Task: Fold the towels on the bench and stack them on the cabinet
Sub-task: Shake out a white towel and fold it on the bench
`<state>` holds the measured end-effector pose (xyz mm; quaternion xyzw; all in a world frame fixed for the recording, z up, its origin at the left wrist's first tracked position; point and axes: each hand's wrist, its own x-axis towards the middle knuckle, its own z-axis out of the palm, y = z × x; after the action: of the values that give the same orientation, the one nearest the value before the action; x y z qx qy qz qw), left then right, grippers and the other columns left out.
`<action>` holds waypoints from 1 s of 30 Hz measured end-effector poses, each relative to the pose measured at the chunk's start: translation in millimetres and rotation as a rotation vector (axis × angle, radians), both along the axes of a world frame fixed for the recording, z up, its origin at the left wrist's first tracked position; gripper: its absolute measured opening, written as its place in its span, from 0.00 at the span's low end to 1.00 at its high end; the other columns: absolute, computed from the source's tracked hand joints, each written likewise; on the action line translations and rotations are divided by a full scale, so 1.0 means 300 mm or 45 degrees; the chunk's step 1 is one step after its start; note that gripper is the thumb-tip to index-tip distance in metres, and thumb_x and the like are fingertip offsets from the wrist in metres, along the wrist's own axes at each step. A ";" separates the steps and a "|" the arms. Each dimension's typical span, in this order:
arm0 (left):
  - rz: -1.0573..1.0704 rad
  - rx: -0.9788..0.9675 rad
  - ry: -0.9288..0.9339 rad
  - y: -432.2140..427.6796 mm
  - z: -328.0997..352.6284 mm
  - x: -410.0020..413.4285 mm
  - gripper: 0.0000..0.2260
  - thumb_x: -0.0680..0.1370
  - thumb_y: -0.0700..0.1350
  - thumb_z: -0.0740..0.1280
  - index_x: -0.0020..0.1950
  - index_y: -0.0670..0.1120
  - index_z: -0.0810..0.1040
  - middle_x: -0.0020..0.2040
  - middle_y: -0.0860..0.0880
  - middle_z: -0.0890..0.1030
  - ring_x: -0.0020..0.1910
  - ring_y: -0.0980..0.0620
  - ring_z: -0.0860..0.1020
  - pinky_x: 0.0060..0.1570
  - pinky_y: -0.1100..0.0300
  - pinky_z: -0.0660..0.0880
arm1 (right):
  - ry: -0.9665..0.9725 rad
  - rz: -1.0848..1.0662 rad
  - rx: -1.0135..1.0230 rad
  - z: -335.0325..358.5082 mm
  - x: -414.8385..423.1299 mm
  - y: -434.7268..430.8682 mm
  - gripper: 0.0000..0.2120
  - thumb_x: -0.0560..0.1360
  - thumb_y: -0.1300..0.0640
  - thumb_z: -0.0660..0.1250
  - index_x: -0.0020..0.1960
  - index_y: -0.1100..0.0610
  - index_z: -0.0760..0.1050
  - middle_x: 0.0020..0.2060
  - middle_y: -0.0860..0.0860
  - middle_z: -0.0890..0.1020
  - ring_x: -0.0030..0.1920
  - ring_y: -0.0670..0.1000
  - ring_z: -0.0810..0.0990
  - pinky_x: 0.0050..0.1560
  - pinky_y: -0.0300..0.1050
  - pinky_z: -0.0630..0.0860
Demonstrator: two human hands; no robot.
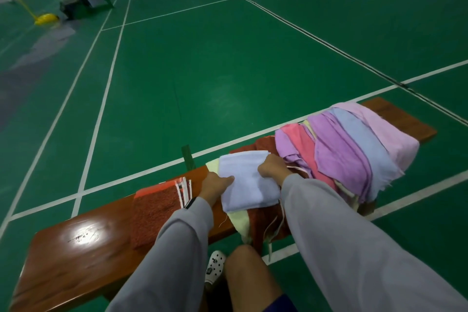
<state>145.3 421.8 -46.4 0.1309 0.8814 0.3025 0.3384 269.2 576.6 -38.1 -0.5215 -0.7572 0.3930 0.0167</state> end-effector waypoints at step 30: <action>0.346 1.095 -0.674 -0.110 0.437 0.023 0.17 0.80 0.46 0.62 0.54 0.31 0.77 0.48 0.34 0.80 0.41 0.42 0.79 0.40 0.53 0.79 | 0.784 -0.113 -1.195 0.259 0.023 -0.224 0.26 0.80 0.38 0.64 0.67 0.57 0.79 0.60 0.59 0.84 0.56 0.60 0.84 0.52 0.60 0.83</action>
<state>152.1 388.9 84.6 0.0614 0.5707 0.7011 0.4231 276.2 509.4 39.6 -0.3656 -0.4388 0.8206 0.0196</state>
